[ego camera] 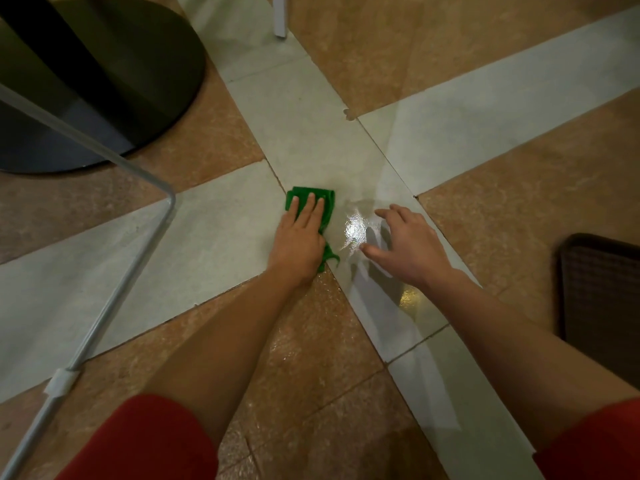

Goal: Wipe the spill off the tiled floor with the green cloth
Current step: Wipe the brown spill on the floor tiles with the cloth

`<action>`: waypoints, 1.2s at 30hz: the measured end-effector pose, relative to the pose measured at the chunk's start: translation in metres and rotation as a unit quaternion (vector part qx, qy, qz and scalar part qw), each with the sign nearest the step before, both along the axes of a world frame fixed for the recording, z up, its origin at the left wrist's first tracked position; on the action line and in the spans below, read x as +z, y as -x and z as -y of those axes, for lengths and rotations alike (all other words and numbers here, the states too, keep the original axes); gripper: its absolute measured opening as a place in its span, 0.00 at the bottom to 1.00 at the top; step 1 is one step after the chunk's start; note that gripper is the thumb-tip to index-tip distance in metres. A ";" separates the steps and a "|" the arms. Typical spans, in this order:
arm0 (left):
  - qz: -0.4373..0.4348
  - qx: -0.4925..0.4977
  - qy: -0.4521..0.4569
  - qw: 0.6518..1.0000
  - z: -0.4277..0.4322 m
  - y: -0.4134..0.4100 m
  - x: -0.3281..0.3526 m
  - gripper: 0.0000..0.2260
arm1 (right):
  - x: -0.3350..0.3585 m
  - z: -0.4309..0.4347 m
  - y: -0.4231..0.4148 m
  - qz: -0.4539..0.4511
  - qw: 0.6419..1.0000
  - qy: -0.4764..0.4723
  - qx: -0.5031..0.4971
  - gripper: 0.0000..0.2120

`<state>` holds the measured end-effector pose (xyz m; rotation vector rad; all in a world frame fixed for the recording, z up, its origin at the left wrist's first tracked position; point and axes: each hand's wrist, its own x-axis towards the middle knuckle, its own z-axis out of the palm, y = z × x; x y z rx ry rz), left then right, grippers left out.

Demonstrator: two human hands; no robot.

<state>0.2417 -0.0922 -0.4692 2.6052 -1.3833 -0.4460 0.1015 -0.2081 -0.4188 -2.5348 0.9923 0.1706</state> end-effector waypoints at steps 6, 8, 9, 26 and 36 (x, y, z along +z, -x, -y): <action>0.028 -0.120 -0.018 0.992 -0.017 0.030 -0.003 0.27 | 0.000 -0.005 -0.009 0.012 1.000 0.004 0.004 0.34; 0.024 -0.159 -0.014 0.987 -0.021 0.021 -0.004 0.25 | 0.002 -0.007 -0.011 0.010 1.000 0.006 0.016 0.33; 0.022 -0.169 -0.015 0.985 -0.019 0.015 -0.003 0.25 | 0.002 -0.007 -0.010 0.007 1.000 0.005 0.018 0.33; 0.009 -0.105 -0.028 0.994 -0.010 0.015 -0.002 0.27 | 0.000 -0.011 -0.003 -0.040 0.999 0.013 0.033 0.34; 0.047 -0.240 -0.031 0.969 -0.040 0.038 -0.008 0.25 | 0.014 -0.008 0.001 0.009 1.000 -0.001 0.011 0.32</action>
